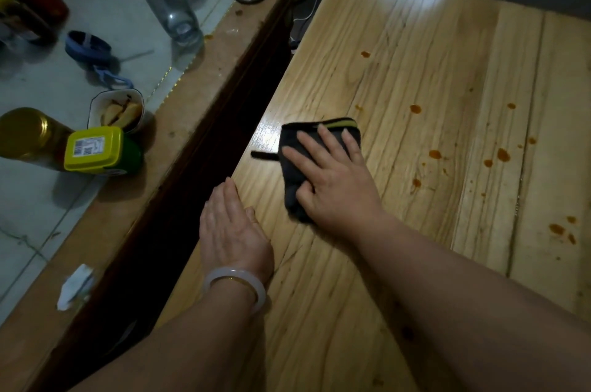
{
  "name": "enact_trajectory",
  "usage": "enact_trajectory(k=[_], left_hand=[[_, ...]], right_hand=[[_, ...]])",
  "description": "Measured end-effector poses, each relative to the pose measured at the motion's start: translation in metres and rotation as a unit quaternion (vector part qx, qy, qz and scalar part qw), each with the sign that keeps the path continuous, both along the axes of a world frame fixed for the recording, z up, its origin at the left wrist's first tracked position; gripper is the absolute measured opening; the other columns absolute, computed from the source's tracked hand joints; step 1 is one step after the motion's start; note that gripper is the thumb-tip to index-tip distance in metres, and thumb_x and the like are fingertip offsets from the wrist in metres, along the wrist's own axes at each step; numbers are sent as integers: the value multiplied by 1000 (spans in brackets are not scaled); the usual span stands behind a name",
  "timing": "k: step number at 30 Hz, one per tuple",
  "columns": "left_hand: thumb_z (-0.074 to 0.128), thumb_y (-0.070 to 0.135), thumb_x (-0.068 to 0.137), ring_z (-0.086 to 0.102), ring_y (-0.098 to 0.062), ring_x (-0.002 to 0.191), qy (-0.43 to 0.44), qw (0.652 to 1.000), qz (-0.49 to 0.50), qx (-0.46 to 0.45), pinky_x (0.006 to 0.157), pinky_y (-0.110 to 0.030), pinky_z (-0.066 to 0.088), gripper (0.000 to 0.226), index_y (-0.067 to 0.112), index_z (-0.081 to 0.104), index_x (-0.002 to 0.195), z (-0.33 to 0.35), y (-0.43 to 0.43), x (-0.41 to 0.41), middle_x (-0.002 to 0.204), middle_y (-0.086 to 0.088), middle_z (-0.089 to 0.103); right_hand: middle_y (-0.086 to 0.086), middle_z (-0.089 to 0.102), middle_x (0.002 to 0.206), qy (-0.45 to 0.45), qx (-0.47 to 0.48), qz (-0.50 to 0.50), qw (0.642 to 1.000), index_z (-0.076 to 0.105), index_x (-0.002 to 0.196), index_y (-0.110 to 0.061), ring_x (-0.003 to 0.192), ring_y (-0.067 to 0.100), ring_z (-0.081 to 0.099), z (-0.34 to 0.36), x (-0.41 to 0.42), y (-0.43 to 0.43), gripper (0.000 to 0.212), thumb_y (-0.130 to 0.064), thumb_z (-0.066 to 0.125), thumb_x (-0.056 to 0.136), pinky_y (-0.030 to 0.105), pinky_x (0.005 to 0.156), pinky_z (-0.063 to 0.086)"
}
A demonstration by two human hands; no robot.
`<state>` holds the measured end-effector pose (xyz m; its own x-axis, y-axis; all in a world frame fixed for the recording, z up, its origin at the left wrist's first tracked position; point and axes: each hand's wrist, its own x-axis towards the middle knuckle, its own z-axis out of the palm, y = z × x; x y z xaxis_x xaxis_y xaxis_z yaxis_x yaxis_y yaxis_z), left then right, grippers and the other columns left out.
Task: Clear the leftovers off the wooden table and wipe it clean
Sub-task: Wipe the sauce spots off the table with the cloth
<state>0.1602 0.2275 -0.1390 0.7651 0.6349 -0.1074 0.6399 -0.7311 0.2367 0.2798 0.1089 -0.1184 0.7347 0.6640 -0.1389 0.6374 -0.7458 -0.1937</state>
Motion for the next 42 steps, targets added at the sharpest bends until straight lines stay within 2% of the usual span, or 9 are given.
enact_trajectory(k=[3, 9, 17, 20, 24, 28, 31, 36, 42], left_hand=[[24, 26, 100, 13, -17, 144, -1, 1000, 5, 1, 119, -30, 4, 55, 14, 7, 151, 0, 0, 0, 157, -5, 16], [26, 24, 100, 17, -19, 143, 3, 1000, 4, 1, 118, -31, 6, 54, 12, 11, 151, 1, 0, 0, 156, -7, 20], [30, 22, 99, 21, -20, 142, 13, 1000, 3, -6, 119, -35, 14, 55, 11, 12, 150, 4, 2, 2, 154, -7, 22], [30, 23, 99, 22, -21, 141, 12, 1000, 4, -5, 118, -36, 15, 54, 11, 13, 150, 5, 3, 2, 154, -8, 24], [30, 23, 99, 22, -22, 141, 10, 1000, 7, -3, 118, -37, 15, 54, 11, 13, 149, 8, 3, 0, 154, -8, 23], [29, 24, 99, 21, -22, 142, 6, 1000, 1, 5, 118, -38, 15, 53, 11, 14, 149, 8, 1, 3, 154, -9, 23], [29, 23, 99, 23, -23, 141, 11, 1000, 1, 16, 118, -38, 16, 52, 10, 16, 148, 8, 0, 4, 154, -10, 24], [30, 22, 99, 21, -21, 143, 30, 999, -13, 36, 119, -38, 11, 52, 8, 21, 148, 11, 2, 3, 154, -9, 24], [36, 19, 98, 21, -19, 142, -39, 998, -43, 7, 119, -34, 7, 51, 11, 26, 147, 28, -17, 33, 154, -6, 27]], right_hand=[[-5, 11, 165, -6, -18, -38, 999, 19, 154, -37, 152, 21, -3, -2, 33, 3, 65, -44, 21, 90, 46, 121, -9], [-3, 2, 166, -12, -46, -132, 990, 10, 157, -32, 152, 20, -7, -1, 72, -15, 61, -42, 23, 97, 47, 121, -8], [2, 5, 165, -16, -45, -232, 972, 10, 157, -25, 152, 24, -5, -4, 31, -32, 64, -38, 15, 95, 50, 121, -7], [4, 11, 164, -16, -17, -224, 974, 17, 157, -24, 152, 26, 0, -1, -8, -38, 67, -39, 12, 91, 52, 121, -1], [7, 26, 160, -16, 23, -170, 985, 33, 152, -20, 150, 29, 14, -1, -58, -38, 63, -36, 24, 92, 54, 120, 9], [6, 27, 160, -25, 25, -70, 997, 33, 152, -21, 150, 27, 15, -7, -83, -47, 62, -36, 30, 92, 53, 120, 8], [4, 32, 158, -26, 36, -36, 998, 38, 150, -22, 149, 26, 20, -8, -78, -54, 61, -36, 35, 91, 51, 119, 8], [2, 35, 157, -21, 48, -51, 997, 42, 148, -23, 149, 25, 22, -6, -56, -58, 60, -36, 34, 90, 49, 118, 8], [0, 22, 162, -12, 44, -92, 995, 31, 152, -27, 152, 21, 7, -5, -17, -61, 63, -37, 24, 91, 47, 120, -2]])
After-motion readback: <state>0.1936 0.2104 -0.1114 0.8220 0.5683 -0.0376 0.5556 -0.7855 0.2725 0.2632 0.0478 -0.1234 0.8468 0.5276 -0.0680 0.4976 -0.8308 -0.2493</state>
